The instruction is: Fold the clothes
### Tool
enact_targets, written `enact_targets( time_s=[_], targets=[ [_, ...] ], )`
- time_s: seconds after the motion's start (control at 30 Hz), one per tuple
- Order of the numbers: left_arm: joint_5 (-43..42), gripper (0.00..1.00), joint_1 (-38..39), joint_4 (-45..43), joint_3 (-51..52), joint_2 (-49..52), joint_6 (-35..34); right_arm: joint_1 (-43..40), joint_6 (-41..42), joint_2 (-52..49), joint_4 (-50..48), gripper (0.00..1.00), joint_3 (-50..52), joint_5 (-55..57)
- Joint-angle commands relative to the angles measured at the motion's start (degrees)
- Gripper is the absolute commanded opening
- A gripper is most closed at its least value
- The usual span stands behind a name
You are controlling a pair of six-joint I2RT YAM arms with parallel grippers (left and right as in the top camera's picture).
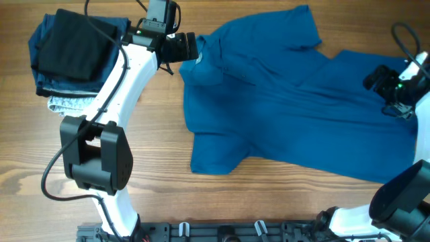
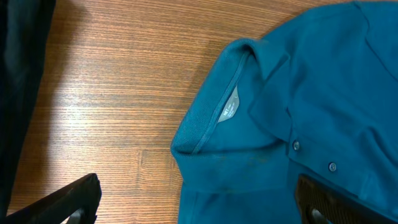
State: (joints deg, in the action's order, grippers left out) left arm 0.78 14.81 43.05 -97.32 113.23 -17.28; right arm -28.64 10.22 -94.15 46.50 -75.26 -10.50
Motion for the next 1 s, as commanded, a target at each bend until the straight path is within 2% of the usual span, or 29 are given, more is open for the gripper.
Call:
enact_targets(
  time_s=[0.0, 0.13, 0.17, 0.2, 0.23, 0.3, 0.33, 0.37, 0.43, 0.57, 0.77, 0.97],
  targets=[
    [-0.3, 1.0, -0.4, 0.0, -0.2, -1.7, -0.1, 1.4, 0.5, 0.3, 0.1, 0.99, -0.8, -0.8],
    [-0.3, 1.0, -0.4, -0.1, -0.2, -1.6, -0.1, 1.7, 0.5, 0.3, 0.1, 1.0, -0.8, -0.8],
    [-0.7, 0.95, -0.4, -1.4, -0.2, -1.5, -0.1, 1.7, 0.5, 0.3, 0.0, 1.0, -0.8, -0.8],
    [-1.6, 0.82, -0.4, -2.6, -0.2, -1.4, -0.1, 1.7, 0.5, 0.3, 0.0, 0.99, -0.8, -0.8],
    [-2.7, 0.64, -0.4, -4.2, -0.2, -1.2, -0.1, 1.7, 0.5, 0.3, -0.1, 0.99, -0.8, -0.8],
    [-3.9, 0.37, -0.4, -7.5, -0.2, -0.4, -0.1, 1.7, 0.5, 0.3, -0.4, 0.99, -0.8, -0.8],
    [-4.0, 0.17, -0.4, -9.7, -0.2, 0.3, -0.2, 1.7, 0.5, 0.3, -0.4, 1.0, -0.8, -0.8],
    [-4.1, 0.07, -0.4, -11.5, -0.2, 1.2, -0.2, 1.7, 0.4, 0.3, -0.4, 1.0, -0.8, -0.8],
    [-6.5, 0.04, 0.1, -16.5, -0.2, 3.7, -0.1, 1.7, 0.4, 0.3, -0.4, 0.99, -0.8, -0.8],
    [-11.3, 0.06, 2.2, -27.4, -0.2, 8.9, -0.1, 1.7, 0.4, 0.3, -0.4, 0.99, -0.8, -0.8],
    [-11.4, 0.04, 7.1, -43.2, -0.2, 16.1, -0.1, 1.7, 0.4, 0.3, -0.4, 0.99, -0.8, -0.8],
    [-8.1, 0.04, 10.2, -47.1, -0.2, 20.6, 0.0, 1.7, 0.4, 0.3, -0.4, 1.0, -0.8, -0.8]
  ],
)
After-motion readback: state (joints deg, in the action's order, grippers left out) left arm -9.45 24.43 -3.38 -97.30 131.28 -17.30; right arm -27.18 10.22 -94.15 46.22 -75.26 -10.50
